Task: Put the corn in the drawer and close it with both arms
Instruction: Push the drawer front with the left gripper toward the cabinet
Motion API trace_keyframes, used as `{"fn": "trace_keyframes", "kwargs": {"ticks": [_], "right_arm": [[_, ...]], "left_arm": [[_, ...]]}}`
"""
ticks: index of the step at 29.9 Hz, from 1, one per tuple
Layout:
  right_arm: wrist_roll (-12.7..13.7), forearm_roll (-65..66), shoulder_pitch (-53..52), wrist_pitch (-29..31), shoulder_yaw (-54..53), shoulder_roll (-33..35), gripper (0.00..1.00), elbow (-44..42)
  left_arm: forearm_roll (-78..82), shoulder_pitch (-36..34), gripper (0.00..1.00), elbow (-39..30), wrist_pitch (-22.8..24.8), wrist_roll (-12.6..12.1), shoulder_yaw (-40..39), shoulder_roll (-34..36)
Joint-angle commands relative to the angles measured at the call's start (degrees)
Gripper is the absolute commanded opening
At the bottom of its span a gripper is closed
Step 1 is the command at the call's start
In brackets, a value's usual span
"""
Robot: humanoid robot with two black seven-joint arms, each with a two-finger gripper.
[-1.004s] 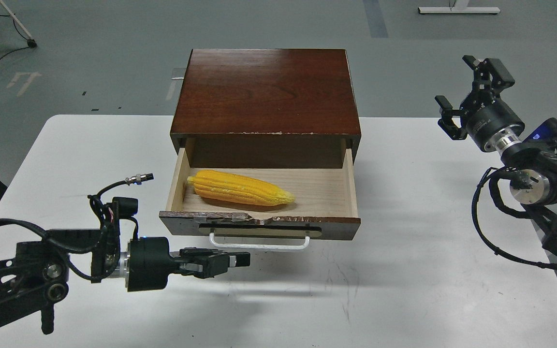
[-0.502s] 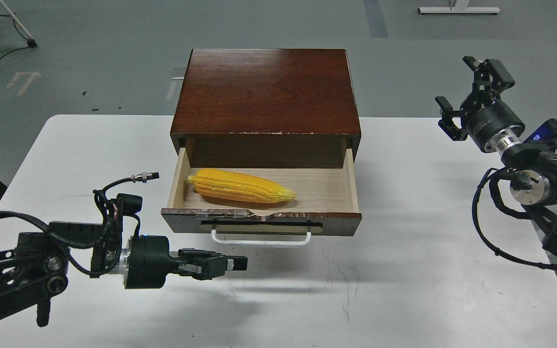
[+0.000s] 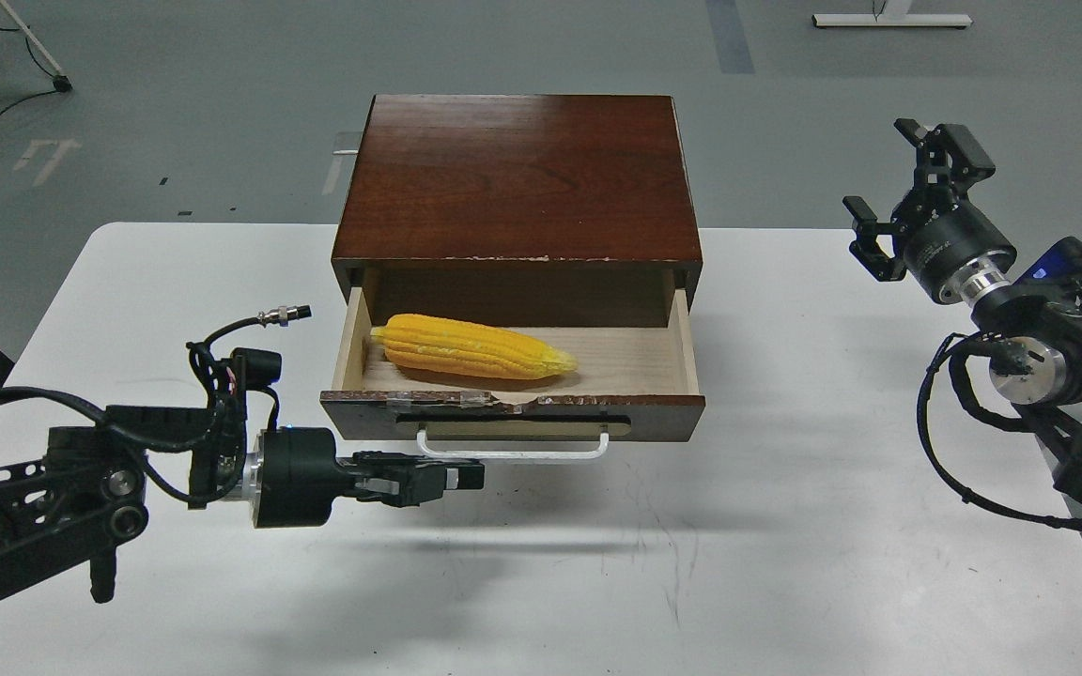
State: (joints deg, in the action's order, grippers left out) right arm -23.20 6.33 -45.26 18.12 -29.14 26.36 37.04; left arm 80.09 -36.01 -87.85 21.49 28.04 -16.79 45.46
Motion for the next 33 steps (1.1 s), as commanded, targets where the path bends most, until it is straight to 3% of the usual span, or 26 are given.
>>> {"fn": "trace_keyframes", "kwargs": {"ticks": [1, 33], "right_arm": [[0.0, 0.0, -0.1, 0.1, 0.0, 0.0, 1.0, 0.0], [0.2, 0.1, 0.3, 0.3, 0.5, 0.3, 1.0, 0.0]], "left_arm": [[0.0, -0.2, 0.0, 0.7, 0.0, 0.0, -0.1, -0.4], [-0.5, -4.5, 0.0, 9.3, -0.1, 0.0, -0.4, -4.9]]}}
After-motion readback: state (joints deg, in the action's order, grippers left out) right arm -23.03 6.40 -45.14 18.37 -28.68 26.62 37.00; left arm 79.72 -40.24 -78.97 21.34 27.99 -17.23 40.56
